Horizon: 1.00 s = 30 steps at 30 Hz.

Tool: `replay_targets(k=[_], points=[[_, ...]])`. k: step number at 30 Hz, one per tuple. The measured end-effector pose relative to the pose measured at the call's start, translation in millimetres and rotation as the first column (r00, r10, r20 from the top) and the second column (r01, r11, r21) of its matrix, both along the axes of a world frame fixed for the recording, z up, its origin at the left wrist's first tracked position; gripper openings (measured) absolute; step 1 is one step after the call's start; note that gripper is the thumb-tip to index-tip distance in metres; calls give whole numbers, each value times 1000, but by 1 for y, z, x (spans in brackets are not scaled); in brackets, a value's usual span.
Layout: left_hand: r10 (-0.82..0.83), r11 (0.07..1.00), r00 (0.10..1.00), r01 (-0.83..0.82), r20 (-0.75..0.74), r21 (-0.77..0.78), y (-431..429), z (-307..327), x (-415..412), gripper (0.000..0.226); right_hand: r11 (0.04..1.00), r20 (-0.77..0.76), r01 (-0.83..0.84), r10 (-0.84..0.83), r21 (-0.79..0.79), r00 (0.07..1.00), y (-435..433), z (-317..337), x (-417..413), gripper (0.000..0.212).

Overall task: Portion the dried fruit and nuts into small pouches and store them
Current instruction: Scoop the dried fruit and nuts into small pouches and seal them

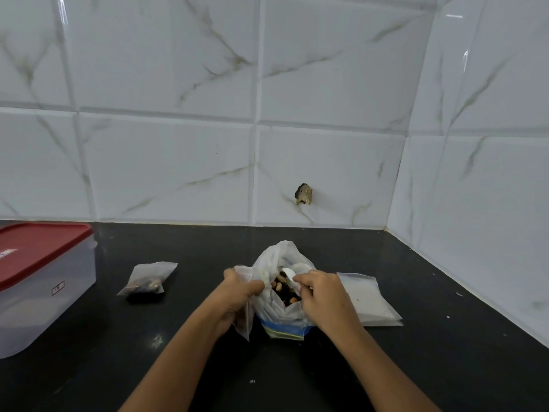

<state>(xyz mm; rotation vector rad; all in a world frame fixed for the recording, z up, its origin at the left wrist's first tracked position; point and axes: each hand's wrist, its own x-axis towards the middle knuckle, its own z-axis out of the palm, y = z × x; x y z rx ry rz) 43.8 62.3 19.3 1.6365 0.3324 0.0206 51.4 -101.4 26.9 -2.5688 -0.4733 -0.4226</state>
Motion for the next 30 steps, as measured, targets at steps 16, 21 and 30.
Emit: replay_targets(k=[16,21,30], points=[[-40,959,994,68,106,-276,-11,3,-5,50,884,-241,60,60,464,969,-3,2,3,27],[-55,956,991,88,125,-280,-12,4,-6,45,841,-320,96,95,532,943,0,3,1,28],[-69,960,987,106,146,-261,-12,5,-6,44,582,-480,278,226,764,848,-7,8,3,27]])
